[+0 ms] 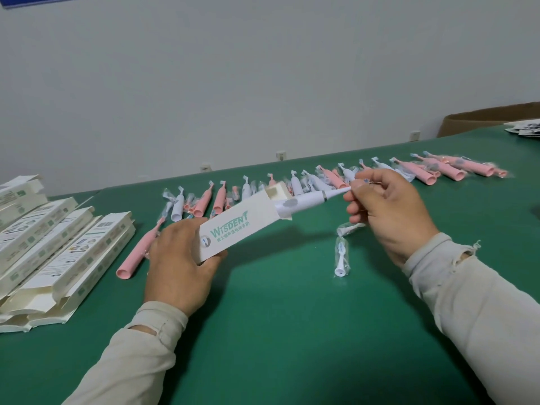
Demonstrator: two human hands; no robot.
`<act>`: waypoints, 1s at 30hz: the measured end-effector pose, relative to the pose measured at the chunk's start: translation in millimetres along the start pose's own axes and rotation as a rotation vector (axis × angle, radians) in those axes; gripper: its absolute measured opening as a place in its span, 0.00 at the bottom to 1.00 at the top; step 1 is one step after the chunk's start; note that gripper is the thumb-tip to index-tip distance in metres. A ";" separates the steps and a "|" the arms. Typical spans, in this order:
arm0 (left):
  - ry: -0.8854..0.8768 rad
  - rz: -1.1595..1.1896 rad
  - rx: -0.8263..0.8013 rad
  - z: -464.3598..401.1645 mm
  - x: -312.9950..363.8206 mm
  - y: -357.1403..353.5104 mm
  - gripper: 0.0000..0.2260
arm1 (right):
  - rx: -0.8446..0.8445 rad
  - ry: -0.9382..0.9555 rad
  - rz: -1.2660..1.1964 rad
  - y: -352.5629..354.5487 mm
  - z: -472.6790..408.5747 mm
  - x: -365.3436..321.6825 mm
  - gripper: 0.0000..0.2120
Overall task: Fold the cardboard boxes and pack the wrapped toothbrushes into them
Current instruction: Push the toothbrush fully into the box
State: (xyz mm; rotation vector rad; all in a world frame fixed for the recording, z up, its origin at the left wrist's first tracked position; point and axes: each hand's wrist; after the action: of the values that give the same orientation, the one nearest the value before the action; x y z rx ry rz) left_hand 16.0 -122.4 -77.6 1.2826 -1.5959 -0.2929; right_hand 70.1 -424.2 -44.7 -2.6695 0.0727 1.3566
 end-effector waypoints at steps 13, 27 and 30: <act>-0.074 0.006 -0.077 3.9 0.7 -1.9 0.27 | -0.335 0.250 0.410 -12.9 23.5 2.3 0.08; -0.092 0.053 -0.068 5.2 1.6 -6.8 0.27 | -0.283 0.105 0.190 -1.7 10.7 1.1 0.14; -0.090 0.049 -0.070 6.1 1.3 -7.4 0.27 | -0.262 0.098 0.431 20.5 1.4 5.0 0.10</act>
State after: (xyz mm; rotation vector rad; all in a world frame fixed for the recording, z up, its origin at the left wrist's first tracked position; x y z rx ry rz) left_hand 15.5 -128.8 -84.9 1.1899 -1.6756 -0.3769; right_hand 69.7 -444.1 -51.7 -3.0660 0.5458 1.4286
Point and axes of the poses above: each hand's wrist, its own z-axis away from the middle knuckle, its own y-axis out of the back of the hand, x = y × z, and after that the axes turned 15 degrees about y, right-handed
